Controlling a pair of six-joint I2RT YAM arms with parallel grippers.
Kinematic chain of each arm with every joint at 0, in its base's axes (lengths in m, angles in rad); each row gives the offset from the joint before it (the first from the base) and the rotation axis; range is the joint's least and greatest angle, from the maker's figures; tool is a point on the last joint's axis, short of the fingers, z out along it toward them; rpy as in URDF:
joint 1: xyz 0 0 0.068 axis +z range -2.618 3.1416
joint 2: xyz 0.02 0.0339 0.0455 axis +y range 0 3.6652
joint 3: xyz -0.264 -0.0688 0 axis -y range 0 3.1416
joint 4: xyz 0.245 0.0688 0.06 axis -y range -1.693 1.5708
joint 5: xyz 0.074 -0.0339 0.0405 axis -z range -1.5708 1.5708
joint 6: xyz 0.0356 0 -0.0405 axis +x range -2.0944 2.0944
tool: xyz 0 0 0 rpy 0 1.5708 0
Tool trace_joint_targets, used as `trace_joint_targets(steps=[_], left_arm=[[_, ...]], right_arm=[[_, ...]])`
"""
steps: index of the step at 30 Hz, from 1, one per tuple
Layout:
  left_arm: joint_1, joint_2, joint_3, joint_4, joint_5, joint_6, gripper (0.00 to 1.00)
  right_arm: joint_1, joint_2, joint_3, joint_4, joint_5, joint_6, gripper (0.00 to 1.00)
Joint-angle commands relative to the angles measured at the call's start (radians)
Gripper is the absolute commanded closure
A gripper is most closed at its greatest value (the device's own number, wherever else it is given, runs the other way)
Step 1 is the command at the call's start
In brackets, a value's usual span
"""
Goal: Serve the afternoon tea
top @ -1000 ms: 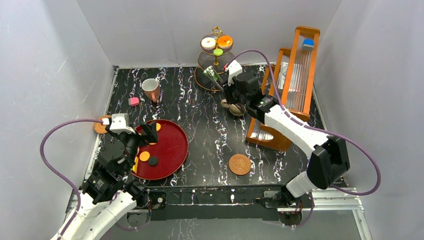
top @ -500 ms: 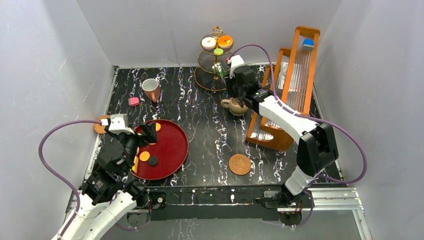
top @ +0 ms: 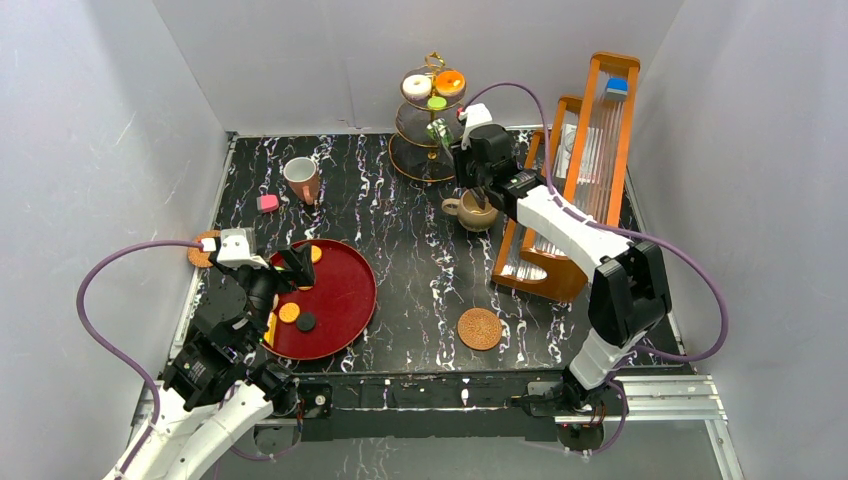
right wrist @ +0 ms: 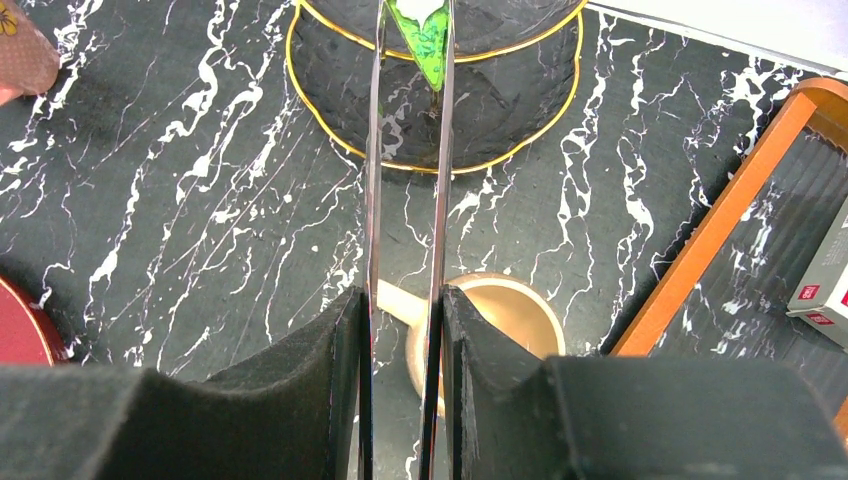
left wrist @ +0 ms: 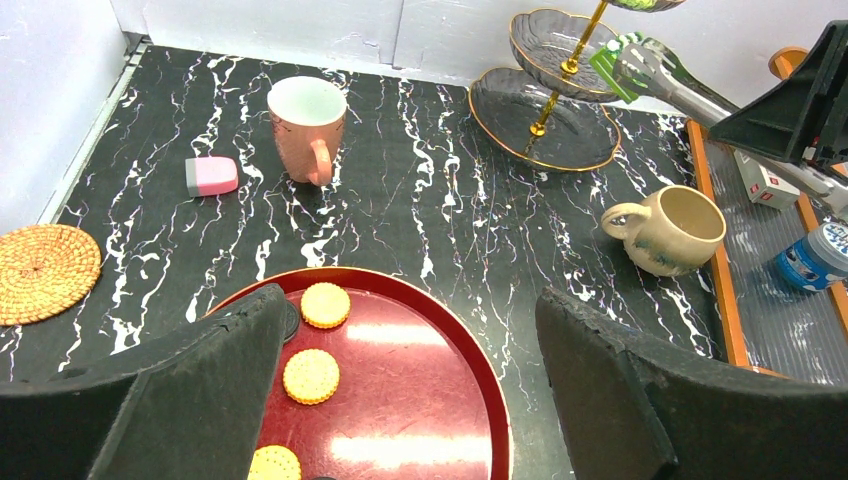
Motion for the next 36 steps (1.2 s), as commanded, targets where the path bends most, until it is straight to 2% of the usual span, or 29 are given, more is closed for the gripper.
trace_joint_targets(steps=[1, 31, 36], left_arm=[[-0.004, -0.006, -0.004, 0.014, -0.012, 0.001, 0.08], [-0.004, 0.002, -0.006, 0.021, -0.022, 0.012, 0.08], [-0.004, 0.007, -0.005, 0.02, -0.022, 0.013, 0.08]], right_arm=[[-0.017, 0.008, 0.073, 0.076, 0.017, 0.021, 0.63], [-0.086, 0.188, 0.171, 0.195, 0.008, 0.058, 0.62], [-0.09, 0.225, 0.212, 0.178, 0.036, 0.047, 0.58]])
